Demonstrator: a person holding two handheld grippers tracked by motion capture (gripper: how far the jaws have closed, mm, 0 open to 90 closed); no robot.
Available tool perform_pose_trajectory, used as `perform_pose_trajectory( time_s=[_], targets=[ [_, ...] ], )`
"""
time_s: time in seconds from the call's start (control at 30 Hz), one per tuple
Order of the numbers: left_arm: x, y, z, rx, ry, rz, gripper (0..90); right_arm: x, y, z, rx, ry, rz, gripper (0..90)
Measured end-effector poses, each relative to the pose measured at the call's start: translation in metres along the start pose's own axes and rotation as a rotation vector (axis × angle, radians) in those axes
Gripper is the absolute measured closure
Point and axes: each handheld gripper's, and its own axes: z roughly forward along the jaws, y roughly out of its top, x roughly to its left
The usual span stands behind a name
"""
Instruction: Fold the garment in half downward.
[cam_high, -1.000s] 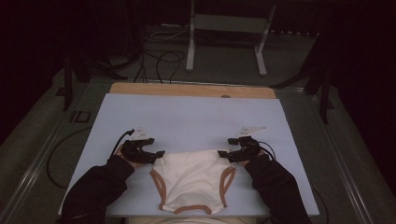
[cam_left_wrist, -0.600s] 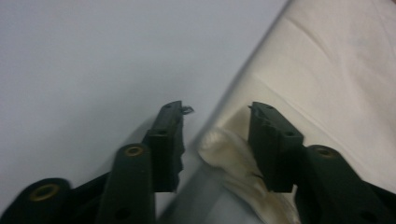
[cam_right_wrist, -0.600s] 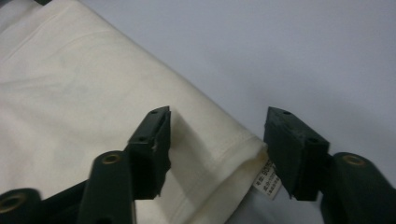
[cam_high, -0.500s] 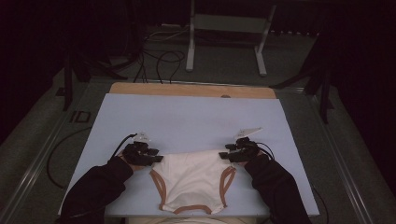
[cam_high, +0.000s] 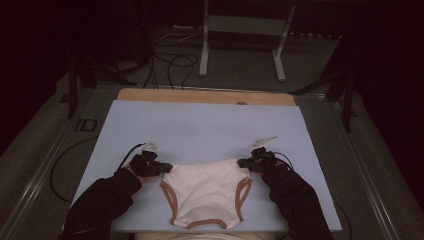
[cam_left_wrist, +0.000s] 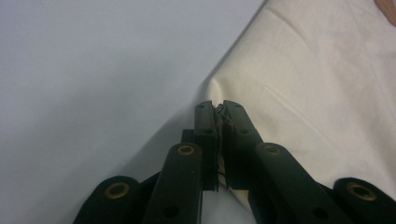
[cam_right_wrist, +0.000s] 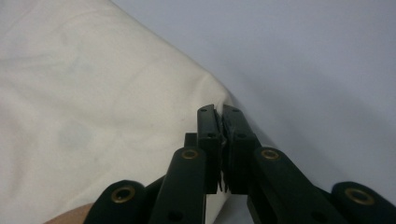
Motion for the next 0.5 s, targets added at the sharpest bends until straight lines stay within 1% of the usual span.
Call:
perform_pose_trajectory(
  time_s=[0.13, 0.23, 0.27, 0.3, 0.37, 0.4, 0.5],
  targets=[
    [0.000, 0.004, -0.005, -0.009, 0.022, 0.017, 86.8, 0.000, 0.003, -0.002, -0.017, -0.002, 0.004, 87.5],
    [0.001, 0.007, -0.008, -0.023, 0.026, 0.010, 86.8, -0.001, 0.004, -0.004, -0.029, -0.004, 0.013, 87.4],
    [0.002, 0.008, -0.009, -0.024, 0.020, 0.007, 86.8, -0.001, 0.005, -0.004, -0.031, -0.008, 0.008, 87.4],
    [0.001, 0.009, -0.009, -0.021, 0.024, 0.016, 86.9, -0.002, 0.005, -0.004, -0.031, -0.010, 0.007, 87.5],
    [0.000, 0.010, -0.008, -0.009, 0.035, 0.035, 86.9, -0.003, 0.007, -0.004, -0.035, -0.012, 0.006, 87.4],
    [0.000, 0.011, -0.008, -0.013, 0.048, 0.039, 87.1, -0.003, 0.007, -0.004, -0.038, -0.013, 0.011, 87.5],
    [0.003, 0.013, -0.009, -0.025, 0.062, 0.035, 87.2, -0.005, 0.009, -0.004, -0.043, -0.017, 0.010, 87.5]
  ],
)
